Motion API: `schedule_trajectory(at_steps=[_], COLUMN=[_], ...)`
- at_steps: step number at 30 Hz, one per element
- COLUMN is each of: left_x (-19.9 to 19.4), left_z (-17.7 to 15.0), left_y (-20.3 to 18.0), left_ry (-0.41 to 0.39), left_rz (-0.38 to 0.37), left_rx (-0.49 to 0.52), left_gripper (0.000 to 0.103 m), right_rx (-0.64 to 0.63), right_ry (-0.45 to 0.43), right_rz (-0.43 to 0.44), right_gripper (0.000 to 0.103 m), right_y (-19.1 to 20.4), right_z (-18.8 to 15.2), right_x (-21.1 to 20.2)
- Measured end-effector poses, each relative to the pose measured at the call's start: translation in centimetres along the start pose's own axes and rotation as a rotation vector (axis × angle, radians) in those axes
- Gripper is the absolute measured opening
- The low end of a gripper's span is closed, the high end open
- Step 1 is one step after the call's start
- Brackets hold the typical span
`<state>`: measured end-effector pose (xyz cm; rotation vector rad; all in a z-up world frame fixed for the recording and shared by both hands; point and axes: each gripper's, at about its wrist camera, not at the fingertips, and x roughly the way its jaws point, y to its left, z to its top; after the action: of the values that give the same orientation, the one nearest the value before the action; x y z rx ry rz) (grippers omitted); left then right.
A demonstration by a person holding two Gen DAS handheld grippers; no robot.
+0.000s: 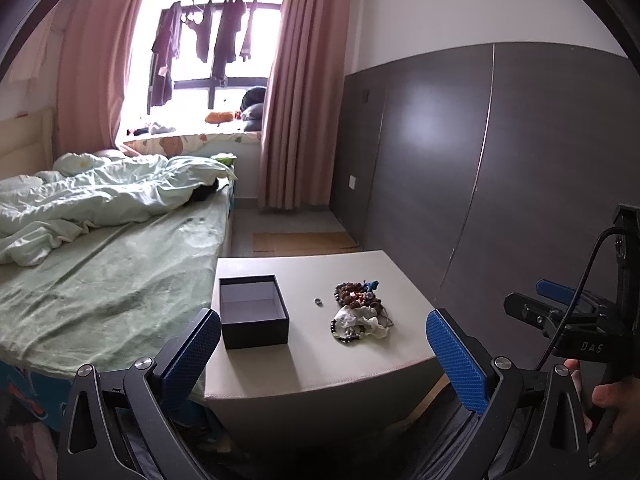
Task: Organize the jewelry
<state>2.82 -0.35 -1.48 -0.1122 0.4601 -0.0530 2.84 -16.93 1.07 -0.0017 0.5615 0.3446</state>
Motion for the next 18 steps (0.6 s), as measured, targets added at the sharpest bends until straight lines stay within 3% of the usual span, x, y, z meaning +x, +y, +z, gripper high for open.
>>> schedule_trajectory(at_steps=[11,18], left_x=[6.6,11.4], left_z=[0.2,-0.2], left_y=[0.8,0.6], left_ry=[0.103,0.182], left_rz=[-0.068,-0.129], left_rx=[-0.027,-0.04], left_gripper=[0.102,0.089], right_rx=[0.043,0.111], right_ry=[0.079,0.134], right_rz=[-0.021,-0.009], right_gripper=[0.103,0.103], right_y=[-2.8,-5.5], right_z=[-0.3,-1.0], right_x=[5.2,9.1])
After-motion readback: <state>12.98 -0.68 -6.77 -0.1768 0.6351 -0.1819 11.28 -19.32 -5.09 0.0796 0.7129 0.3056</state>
